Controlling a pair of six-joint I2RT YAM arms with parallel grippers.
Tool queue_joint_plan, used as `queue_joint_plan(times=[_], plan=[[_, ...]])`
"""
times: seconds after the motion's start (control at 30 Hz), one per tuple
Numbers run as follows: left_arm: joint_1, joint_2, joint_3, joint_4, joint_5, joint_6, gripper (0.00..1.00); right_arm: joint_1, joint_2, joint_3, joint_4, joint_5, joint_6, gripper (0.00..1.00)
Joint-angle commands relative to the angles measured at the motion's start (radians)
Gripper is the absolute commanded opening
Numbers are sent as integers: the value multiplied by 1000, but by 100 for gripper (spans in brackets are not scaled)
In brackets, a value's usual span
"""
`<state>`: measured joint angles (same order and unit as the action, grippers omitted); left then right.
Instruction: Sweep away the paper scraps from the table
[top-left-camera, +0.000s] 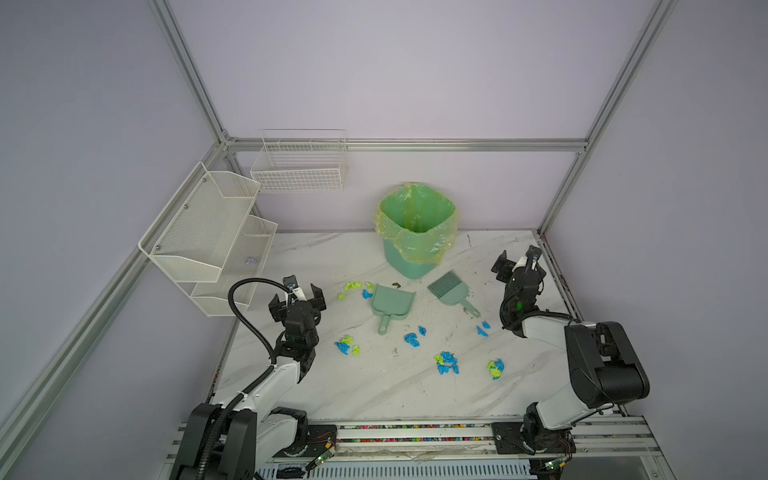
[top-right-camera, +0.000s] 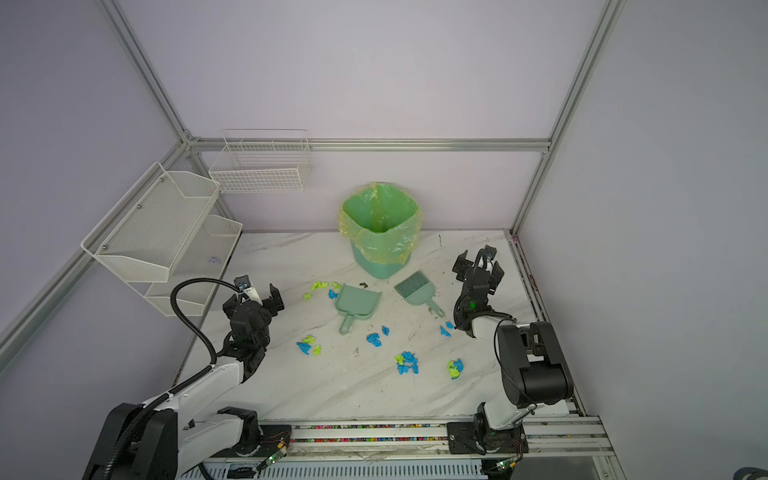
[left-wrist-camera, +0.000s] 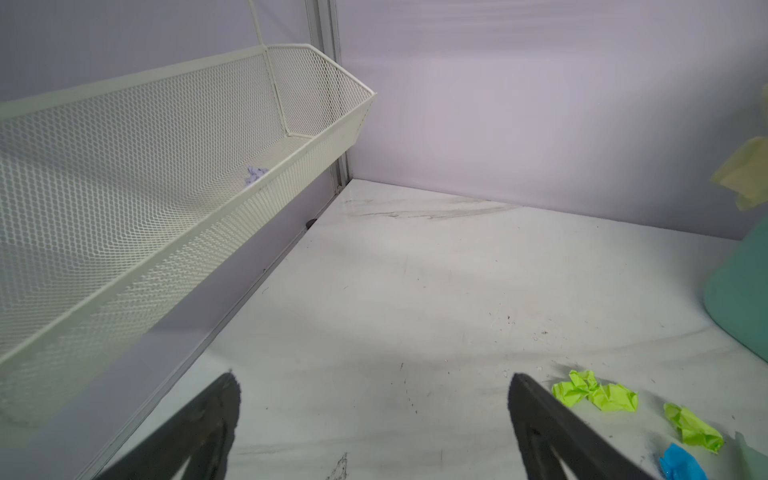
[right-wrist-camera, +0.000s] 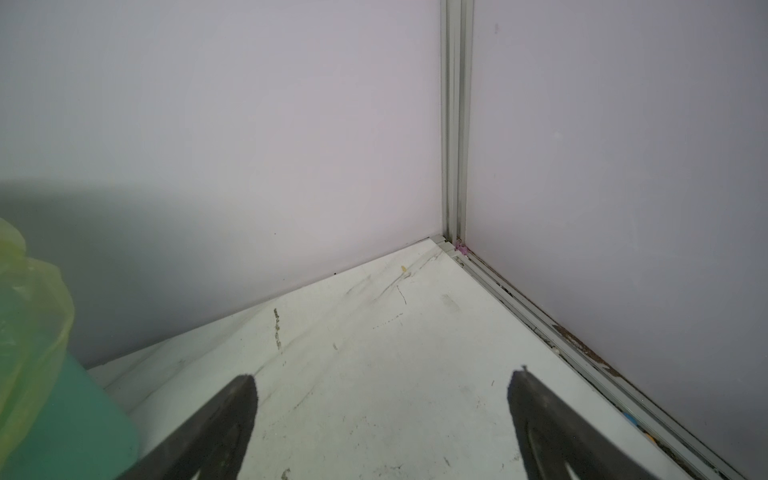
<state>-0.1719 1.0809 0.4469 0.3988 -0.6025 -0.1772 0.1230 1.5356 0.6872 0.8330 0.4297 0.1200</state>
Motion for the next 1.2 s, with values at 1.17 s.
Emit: queue_joint_plan(times=[1.17], plan=[[-701,915,1375,-821,8,-631,100,-6,-408,83,-790,-222,299,97]])
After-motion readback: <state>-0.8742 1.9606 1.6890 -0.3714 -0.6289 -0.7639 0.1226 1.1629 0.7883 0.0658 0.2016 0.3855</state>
